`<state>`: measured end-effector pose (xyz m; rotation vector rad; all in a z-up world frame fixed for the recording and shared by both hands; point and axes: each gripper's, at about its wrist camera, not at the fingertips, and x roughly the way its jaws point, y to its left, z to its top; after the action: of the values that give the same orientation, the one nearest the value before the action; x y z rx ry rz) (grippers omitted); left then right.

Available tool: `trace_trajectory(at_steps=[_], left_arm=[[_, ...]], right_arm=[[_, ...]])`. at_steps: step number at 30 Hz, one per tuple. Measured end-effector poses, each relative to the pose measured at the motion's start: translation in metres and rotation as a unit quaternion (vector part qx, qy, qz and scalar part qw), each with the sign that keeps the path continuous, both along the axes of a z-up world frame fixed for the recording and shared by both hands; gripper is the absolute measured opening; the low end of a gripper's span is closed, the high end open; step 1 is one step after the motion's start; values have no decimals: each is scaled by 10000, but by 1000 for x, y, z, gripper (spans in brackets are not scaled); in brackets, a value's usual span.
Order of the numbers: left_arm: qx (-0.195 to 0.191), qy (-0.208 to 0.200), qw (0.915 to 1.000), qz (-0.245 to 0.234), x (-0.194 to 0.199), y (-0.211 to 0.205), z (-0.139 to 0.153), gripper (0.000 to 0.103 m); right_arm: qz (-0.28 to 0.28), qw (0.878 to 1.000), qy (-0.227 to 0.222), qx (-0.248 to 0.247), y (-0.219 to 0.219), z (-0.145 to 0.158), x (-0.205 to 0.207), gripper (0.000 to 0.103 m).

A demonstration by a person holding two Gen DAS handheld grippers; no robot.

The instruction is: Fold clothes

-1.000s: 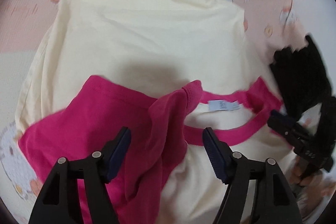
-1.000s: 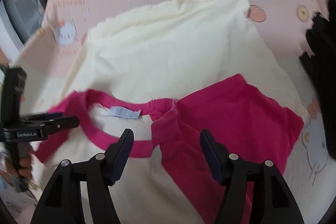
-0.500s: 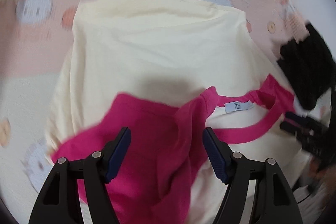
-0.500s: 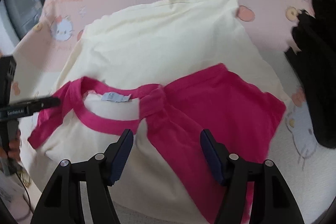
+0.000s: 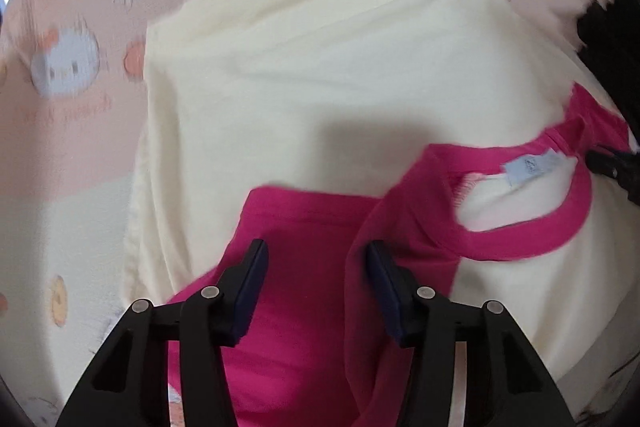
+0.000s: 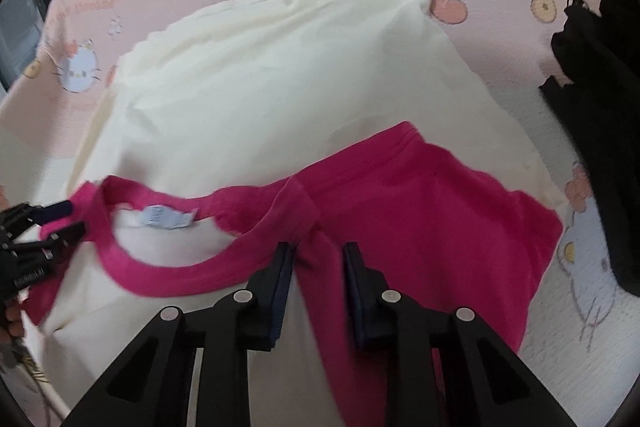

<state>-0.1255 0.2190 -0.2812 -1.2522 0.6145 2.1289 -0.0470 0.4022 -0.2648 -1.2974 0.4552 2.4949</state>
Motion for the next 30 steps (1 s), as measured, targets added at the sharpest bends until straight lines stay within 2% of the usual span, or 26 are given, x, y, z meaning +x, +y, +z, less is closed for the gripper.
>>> trace_trajectory(at_steps=[2, 7, 9, 10, 11, 12, 13, 14, 17, 20, 25, 30], left_arm=[[218, -247, 9993, 148, -8, -7, 0, 48], [418, -240, 9986, 229, -4, -9, 9, 48], [1085, -585, 9921, 250, -3, -19, 23, 48], [1345, -736, 9878, 261, -2, -24, 29, 49], [1586, -872, 9831, 274, -2, -28, 35, 50], [1727, -929, 9801, 304, -1, -32, 41, 57], [1772, -899, 9795, 339, 1, -36, 48, 64], [1750, -834, 9804, 363, 2, -37, 53, 67], [1654, -772, 9829, 233, 12, -45, 65, 68], [1475, -774, 9859, 153, 22, -50, 65, 68], [1453, -1067, 9836, 110, 36, -68, 56, 68], [1449, -1234, 9817, 70, 50, -73, 44, 68]], right_arm=[[50, 9999, -28, 92, -1, 0, -1, 24], [117, 9999, 24, 28, 0, 2, 4, 25], [76, 9999, 115, 7, 0, 9, 11, 26], [51, 9998, 167, 8, 0, 13, 14, 31], [10, 9997, 243, 54, 0, 18, 19, 42], [-29, 9994, 330, 95, -1, 23, 24, 49], [-59, 9989, 454, 110, -2, 30, 30, 63], [-92, 9983, 560, 102, -2, 36, 36, 68], [-234, 9969, 750, -3, -2, 51, 54, 69], [-359, 9971, 668, -42, -4, 54, 66, 69], [-448, 9976, 521, 24, -9, 59, 86, 69], [-347, 9992, 211, 64, -15, 45, 106, 69]])
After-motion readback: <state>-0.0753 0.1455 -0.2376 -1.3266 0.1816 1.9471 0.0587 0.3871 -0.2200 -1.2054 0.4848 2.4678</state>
